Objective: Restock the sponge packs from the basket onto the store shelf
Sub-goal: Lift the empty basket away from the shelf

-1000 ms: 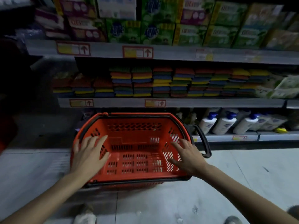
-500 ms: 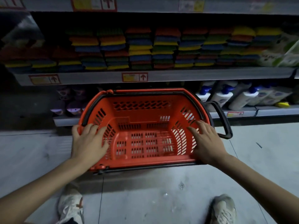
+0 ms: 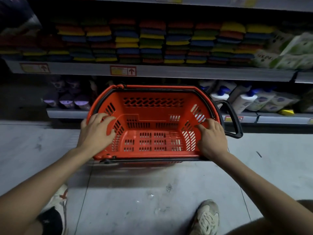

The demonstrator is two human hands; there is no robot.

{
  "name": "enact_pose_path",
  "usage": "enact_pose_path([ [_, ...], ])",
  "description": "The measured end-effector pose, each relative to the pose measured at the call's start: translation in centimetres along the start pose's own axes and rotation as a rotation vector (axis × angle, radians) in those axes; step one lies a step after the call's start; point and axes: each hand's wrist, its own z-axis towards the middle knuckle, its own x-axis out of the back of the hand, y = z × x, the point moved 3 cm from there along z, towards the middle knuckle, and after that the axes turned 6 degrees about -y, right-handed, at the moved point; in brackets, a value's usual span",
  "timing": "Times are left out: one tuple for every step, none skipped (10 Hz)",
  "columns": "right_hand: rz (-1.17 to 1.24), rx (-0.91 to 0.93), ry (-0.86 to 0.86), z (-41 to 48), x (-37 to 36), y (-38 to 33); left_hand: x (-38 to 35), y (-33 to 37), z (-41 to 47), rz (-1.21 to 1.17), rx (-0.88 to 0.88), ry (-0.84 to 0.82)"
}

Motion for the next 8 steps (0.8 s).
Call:
enact_pose_path([
  [0.019, -0.022, 0.002, 0.0, 0.2, 1.8, -0.3, 1.8, -0.3, -0.01, -0.004, -0.011],
  [0.035, -0.029, -0.001, -0.2, 0.3, 3.1, -0.5, 3.3, -0.6, -0.005, 0.002, -0.015],
  [0.031, -0.02, -0.011, -0.5, 0.5, 4.0, -0.8, 4.3, -0.9, -0.003, 0.01, 0.002],
  [0.023, 0.013, -0.029, -0.5, 0.7, 4.5, -0.8, 5.1, -0.9, -0.005, 0.053, 0.013],
  [0.027, 0.04, -0.037, -0.7, 1.0, 4.5, -0.7, 5.9, -1.0, 0.011, 0.097, 0.002],
  [0.05, 0.053, -0.048, -1.2, 1.3, 4.1, -0.4, 6.5, -1.6, 0.05, 0.115, -0.02],
  [0.084, 0.047, -0.077, -2.0, 1.8, 3.5, 0.6, 6.8, -2.8, 0.029, 0.119, -0.041],
  [0.125, 0.046, -0.094, -3.3, 2.7, 3.0, 1.6, 7.7, -4.9, 0.032, 0.078, -0.058],
])
